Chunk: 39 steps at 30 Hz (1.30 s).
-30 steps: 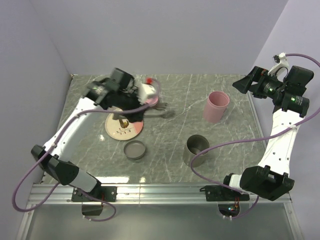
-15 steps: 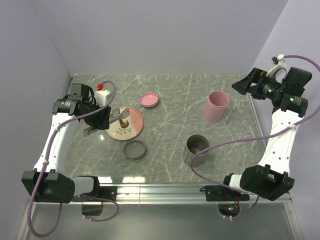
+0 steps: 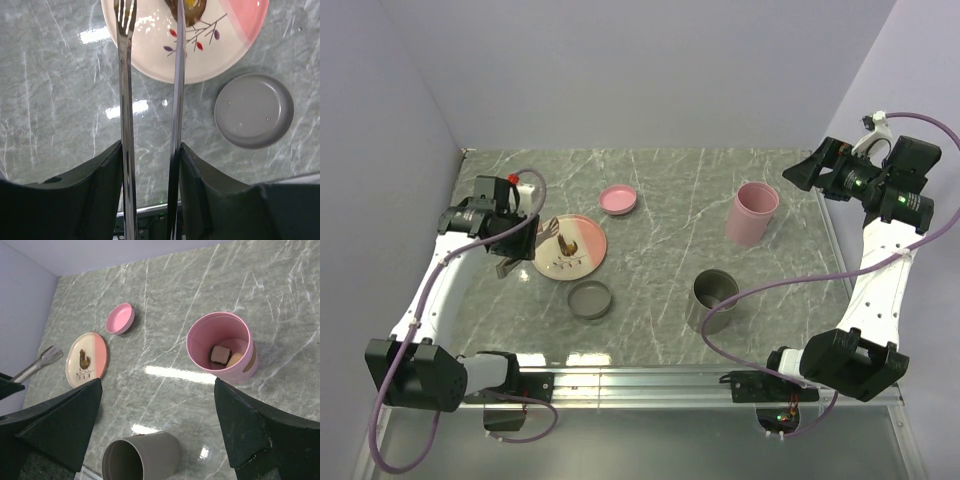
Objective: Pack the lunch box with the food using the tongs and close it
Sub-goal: Pick up the fake food from the plate.
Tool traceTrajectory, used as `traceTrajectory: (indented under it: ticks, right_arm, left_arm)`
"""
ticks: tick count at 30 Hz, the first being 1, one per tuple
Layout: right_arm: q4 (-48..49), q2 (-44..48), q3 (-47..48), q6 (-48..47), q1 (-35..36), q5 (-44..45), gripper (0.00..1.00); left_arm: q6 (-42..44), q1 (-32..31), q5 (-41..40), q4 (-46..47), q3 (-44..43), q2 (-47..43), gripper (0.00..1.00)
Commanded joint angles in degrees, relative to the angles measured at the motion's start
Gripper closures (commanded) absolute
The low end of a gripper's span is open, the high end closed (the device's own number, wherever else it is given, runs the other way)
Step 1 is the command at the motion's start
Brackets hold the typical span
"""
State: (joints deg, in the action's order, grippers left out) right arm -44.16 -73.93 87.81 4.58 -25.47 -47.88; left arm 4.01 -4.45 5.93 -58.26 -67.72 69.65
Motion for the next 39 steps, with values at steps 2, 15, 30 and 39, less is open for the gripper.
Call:
traceTrajectory:
  ticks: [2,15,30,39]
  right_arm:
    - [1.19,1.86,0.61,-0.62,0.07,-0.2,0.0]
    - [0.74,2.04,0.17,-1.5,0.16,0.33,0.0]
    - [1.09,1.95,-0.36,-1.77,0.07,0.68,0.0]
    - [1.45,2.39,-1.32,-1.68,0.07,0.86,0.0]
  left_arm:
    - [-6.55,-4.33,-5.75,4.55,0.84,1.54,0.51]
    - [-15.35,-13.57,-16.39,7.72,0.84,8.13,0.52]
    - [-16.05,-14.27,-16.31,8.86,0.13,12.79,0.56]
    - [-15.96,-15.42,-16.04,8.6,-0.04,12.88,0.6]
